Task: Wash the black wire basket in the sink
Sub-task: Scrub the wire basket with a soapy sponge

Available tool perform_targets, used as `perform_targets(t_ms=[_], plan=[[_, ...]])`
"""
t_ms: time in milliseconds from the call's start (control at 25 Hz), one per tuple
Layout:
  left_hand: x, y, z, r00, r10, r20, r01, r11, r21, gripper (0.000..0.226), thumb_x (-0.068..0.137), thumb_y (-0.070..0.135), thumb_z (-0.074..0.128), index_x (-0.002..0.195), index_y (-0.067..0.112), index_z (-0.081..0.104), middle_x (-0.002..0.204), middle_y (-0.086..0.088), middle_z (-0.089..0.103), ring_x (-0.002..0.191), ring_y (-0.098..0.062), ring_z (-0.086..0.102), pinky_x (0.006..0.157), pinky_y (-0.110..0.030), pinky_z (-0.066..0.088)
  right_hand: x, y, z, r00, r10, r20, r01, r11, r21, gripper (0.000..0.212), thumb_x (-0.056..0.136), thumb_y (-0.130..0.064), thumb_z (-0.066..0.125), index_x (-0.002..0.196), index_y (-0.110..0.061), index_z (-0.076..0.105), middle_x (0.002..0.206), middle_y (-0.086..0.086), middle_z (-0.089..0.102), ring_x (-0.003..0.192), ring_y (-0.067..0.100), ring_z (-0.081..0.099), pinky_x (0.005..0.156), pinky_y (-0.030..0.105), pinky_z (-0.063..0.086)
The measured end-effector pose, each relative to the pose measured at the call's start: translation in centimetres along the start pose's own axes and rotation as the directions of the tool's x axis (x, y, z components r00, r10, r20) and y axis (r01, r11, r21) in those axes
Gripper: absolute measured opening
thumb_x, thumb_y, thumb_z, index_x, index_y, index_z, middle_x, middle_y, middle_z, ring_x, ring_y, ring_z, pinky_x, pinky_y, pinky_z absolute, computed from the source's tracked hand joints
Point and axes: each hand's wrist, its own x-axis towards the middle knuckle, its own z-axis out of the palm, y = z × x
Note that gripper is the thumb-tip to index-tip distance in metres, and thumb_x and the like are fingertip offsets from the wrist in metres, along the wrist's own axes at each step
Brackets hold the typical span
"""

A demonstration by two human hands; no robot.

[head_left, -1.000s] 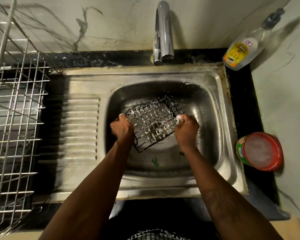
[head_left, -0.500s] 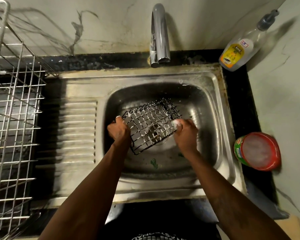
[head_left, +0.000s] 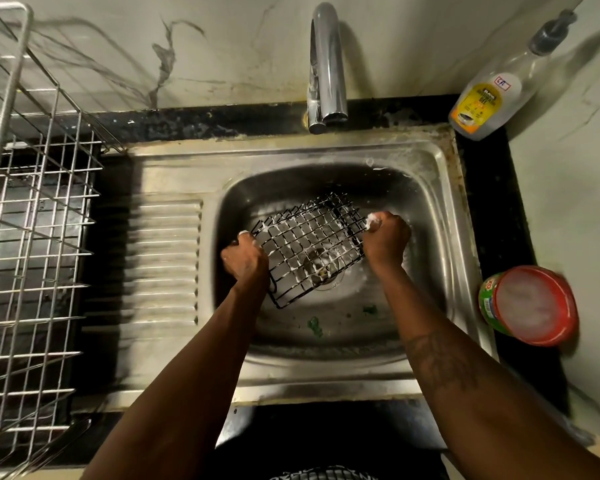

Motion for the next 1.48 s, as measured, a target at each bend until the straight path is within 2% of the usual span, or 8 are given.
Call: perform_targets(t_ms=[200,360,520,680,880,1040,1200,1480], plan=[[-0.1,0.1,-0.3,1.000,-0.024,0.000,0.024,1.000,0.016,0.036,0.096,0.026,0.055,0.105,-0.007,0.065,0.102,-0.021,0.065,0.083,-0.025,0.053,0.070,-0.032,0.033,-4.5,-1.2,0.8,0.904,-0.416,0.094,0.415,0.909,0.027,0.029,0.088,0.003,0.061,0.113,-0.005,0.073,0.105,0.014,0.071,0.093,0.022,0.064,0.079,0.010,0.040],[-0.3,0.4,-0.4,1.000,0.006,-0.012,-0.005,0.999,0.048,0.042,0.096,0.027,0.055,0.111,-0.011,0.063,0.114,-0.025,0.064,0.095,-0.033,0.058,0.078,-0.036,0.038,-1.5,-1.7,0.3,0.977,-0.207,0.045,0.207,0.978,-0.009,0.033,0.084,0.006,0.063,0.114,-0.004,0.073,0.106,0.018,0.072,0.099,0.031,0.067,0.082,0.026,0.049],[-0.2,0.3,-0.5,0.999,-0.028,0.018,0.028,0.999,0.020,0.040,0.096,0.028,0.055,0.110,-0.009,0.062,0.110,-0.021,0.064,0.089,-0.028,0.053,0.074,-0.034,0.035,-2.9,-1.6,-0.2,0.866,-0.469,0.172,0.480,0.877,-0.025,0.031,0.086,0.008,0.065,0.115,-0.002,0.072,0.103,0.017,0.073,0.095,0.028,0.066,0.081,0.026,0.049],[-0.4,0.7,-0.3,1.000,-0.012,0.015,0.011,0.999,0.033,0.040,0.097,0.027,0.054,0.113,-0.009,0.061,0.109,-0.019,0.064,0.088,-0.026,0.053,0.072,-0.030,0.032,-1.5,-1.7,-0.7,0.958,-0.250,0.140,0.259,0.965,-0.050,0.030,0.084,0.003,0.068,0.111,-0.007,0.074,0.101,0.013,0.075,0.091,0.025,0.069,0.071,0.016,0.044],[-0.4,0.6,-0.4,1.000,-0.016,0.008,0.016,0.999,0.031,0.043,0.096,0.029,0.055,0.114,-0.008,0.062,0.119,-0.024,0.065,0.105,-0.034,0.060,0.079,-0.033,0.039,-9.4,-4.9,0.6,0.679,-0.713,0.177,0.699,0.701,0.142,0.025,0.089,0.009,0.062,0.108,-0.003,0.074,0.095,0.008,0.069,0.080,0.010,0.056,0.074,-0.002,0.035],[-0.8,0.8,-0.3,1.000,0.025,0.015,-0.026,0.998,0.050,0.038,0.098,0.027,0.052,0.111,-0.006,0.066,0.112,-0.021,0.066,0.100,-0.030,0.060,0.072,-0.027,0.031,-6.0,-5.5,0.7,0.921,-0.377,0.102,0.353,0.915,0.193,0.022,0.093,-0.001,0.064,0.112,-0.007,0.071,0.099,0.007,0.070,0.083,0.014,0.067,0.066,0.011,0.053],[-1.1,0.8,-0.4,0.999,0.039,0.012,-0.040,0.998,0.048,0.037,0.096,0.025,0.051,0.109,-0.006,0.068,0.114,-0.023,0.067,0.110,-0.036,0.060,0.073,-0.027,0.032,-8.7,-6.9,0.7,0.596,-0.781,0.189,0.742,0.625,0.243,0.024,0.095,0.000,0.059,0.113,-0.007,0.073,0.101,0.008,0.071,0.088,0.012,0.061,0.082,0.023,0.051],[-1.4,1.7,-0.5,0.998,0.033,0.047,-0.036,0.997,0.064,0.037,0.100,0.025,0.048,0.115,-0.004,0.066,0.121,-0.021,0.065,0.102,-0.028,0.058,0.071,-0.021,0.030,-7.6,-8.7,-0.5,0.490,-0.837,0.243,0.807,0.541,0.238,0.025,0.089,0.005,0.062,0.108,-0.005,0.076,0.098,0.011,0.074,0.087,0.020,0.066,0.084,0.036,0.057]])
